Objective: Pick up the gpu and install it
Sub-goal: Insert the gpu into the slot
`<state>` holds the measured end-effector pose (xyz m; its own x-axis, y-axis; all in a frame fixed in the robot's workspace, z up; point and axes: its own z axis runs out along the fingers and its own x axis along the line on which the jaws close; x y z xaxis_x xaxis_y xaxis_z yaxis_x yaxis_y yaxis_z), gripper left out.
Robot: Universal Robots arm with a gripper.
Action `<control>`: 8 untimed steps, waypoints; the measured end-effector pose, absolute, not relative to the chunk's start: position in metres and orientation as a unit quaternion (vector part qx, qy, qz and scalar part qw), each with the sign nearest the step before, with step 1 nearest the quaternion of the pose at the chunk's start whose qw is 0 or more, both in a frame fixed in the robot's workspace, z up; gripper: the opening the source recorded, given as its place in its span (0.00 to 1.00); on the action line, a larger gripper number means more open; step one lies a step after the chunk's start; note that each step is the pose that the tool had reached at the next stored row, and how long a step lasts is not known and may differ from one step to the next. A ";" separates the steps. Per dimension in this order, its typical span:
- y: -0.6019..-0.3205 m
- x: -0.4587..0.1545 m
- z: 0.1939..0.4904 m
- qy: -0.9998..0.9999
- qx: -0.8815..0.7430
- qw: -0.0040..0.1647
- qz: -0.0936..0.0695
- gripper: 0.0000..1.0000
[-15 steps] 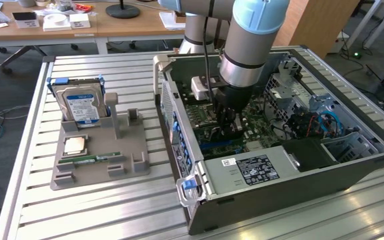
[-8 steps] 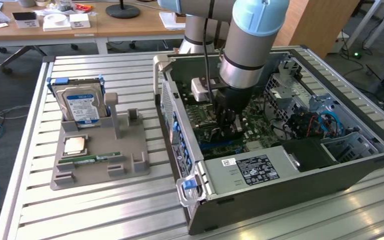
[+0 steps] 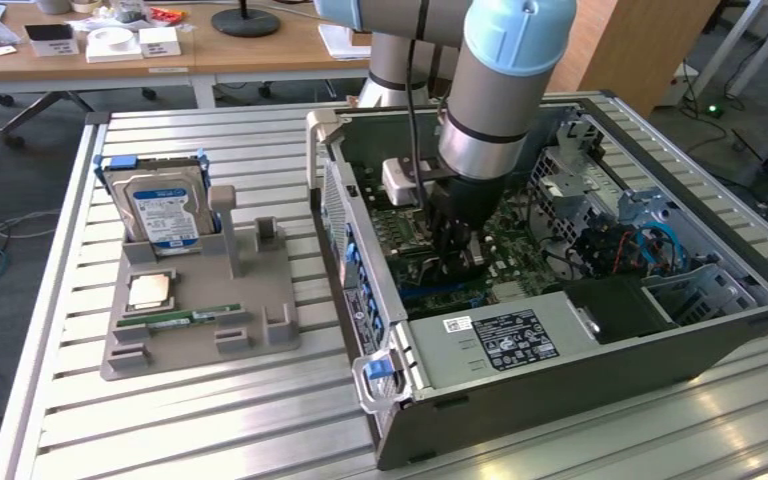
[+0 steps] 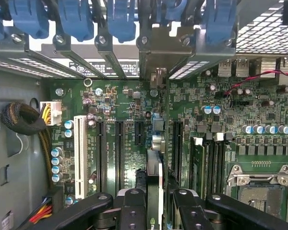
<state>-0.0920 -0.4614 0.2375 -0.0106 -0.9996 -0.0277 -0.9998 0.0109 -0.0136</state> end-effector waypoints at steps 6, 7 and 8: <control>-0.461 -0.092 0.237 0.711 -0.703 0.015 0.005 0.26; -0.461 -0.092 0.237 0.711 -0.703 0.015 0.005 0.26; -0.461 -0.092 0.237 0.711 -0.703 0.015 0.005 0.26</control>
